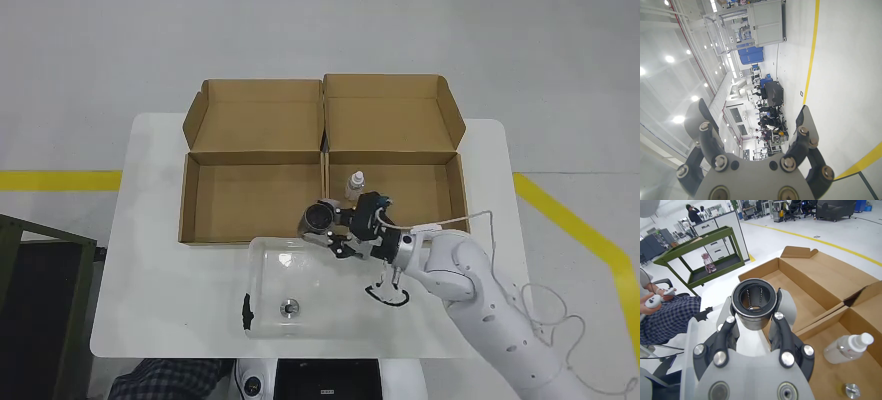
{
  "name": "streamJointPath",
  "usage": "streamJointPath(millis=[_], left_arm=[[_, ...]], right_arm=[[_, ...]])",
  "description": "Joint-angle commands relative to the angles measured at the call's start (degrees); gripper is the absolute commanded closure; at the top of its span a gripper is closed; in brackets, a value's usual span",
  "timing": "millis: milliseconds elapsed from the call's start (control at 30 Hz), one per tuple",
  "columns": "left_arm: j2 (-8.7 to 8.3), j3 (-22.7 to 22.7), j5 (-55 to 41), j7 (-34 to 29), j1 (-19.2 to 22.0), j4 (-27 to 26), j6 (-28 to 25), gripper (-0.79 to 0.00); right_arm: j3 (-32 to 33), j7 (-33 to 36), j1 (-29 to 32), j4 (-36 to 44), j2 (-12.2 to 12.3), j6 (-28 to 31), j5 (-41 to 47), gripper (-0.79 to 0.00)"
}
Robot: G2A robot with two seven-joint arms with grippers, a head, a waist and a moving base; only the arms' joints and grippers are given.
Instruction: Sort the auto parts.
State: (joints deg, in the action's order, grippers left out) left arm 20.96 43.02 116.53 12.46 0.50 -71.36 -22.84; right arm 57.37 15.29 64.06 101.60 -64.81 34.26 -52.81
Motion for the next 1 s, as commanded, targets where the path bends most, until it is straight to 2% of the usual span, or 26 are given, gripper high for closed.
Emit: streamJointPath(millis=[0, 167, 533, 967], left_arm=[[0.00, 0.0, 0.0, 0.0, 0.0, 0.0, 0.0, -0.785], [0.00, 0.0, 0.0, 0.0, 0.0, 0.0, 0.0, -0.785], [0.00, 0.0, 0.0, 0.0, 0.0, 0.0, 0.0, -0.785], [0.00, 0.0, 0.0, 0.0, 0.0, 0.0, 0.0, -0.785]], right_arm=[[-0.6, 0.7, -1.6, -0.7, -0.3, -1.9, -2.1, 0.000], [-2.6, 2.7, -5.9, -3.0, -1.1, -4.7, -5.9, 0.000], [-8.4, 5.0, -14.1, -10.0, -3.6, -6.7, -8.4, 0.000], [-15.6, 5.7, -23.3, -22.0, -7.8, -7.0, -7.3, 0.000]])
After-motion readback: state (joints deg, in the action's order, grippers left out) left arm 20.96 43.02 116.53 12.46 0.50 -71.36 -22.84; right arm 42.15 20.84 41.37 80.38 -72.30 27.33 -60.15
